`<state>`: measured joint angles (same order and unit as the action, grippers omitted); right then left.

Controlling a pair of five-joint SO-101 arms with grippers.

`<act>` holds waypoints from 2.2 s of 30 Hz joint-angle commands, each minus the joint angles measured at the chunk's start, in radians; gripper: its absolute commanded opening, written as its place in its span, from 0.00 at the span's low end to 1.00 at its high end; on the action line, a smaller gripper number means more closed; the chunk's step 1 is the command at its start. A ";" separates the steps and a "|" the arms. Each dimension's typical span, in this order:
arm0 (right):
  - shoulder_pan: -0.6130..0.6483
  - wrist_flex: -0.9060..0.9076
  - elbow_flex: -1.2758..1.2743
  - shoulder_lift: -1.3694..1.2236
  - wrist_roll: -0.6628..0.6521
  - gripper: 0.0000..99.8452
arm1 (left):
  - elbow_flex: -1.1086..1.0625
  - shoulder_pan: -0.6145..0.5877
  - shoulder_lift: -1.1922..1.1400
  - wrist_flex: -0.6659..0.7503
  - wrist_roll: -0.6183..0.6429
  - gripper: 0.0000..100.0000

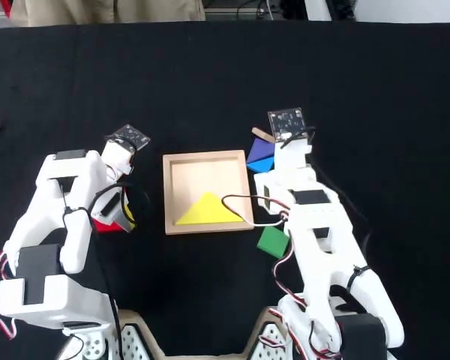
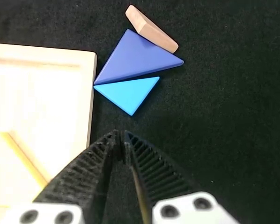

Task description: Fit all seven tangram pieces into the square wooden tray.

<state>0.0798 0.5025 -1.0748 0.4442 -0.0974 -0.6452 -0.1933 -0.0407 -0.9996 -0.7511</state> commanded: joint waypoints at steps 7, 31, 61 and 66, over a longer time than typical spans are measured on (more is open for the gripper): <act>0.017 -0.020 0.007 -0.010 -0.002 0.01 | 0.077 0.022 0.273 -0.153 0.155 0.27; -0.106 -0.021 0.028 -0.004 0.034 0.01 | 0.110 0.460 0.275 0.130 1.102 0.27; -0.091 -0.075 0.012 -0.010 0.057 0.01 | 0.242 0.461 -0.058 0.170 1.180 0.28; -0.089 -0.075 0.012 -0.010 0.057 0.01 | 0.222 0.460 -0.058 0.170 1.178 0.28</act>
<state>-0.0245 0.4457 -1.0748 0.4442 -0.0514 -0.4488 0.2593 -0.1082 -0.8370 0.4227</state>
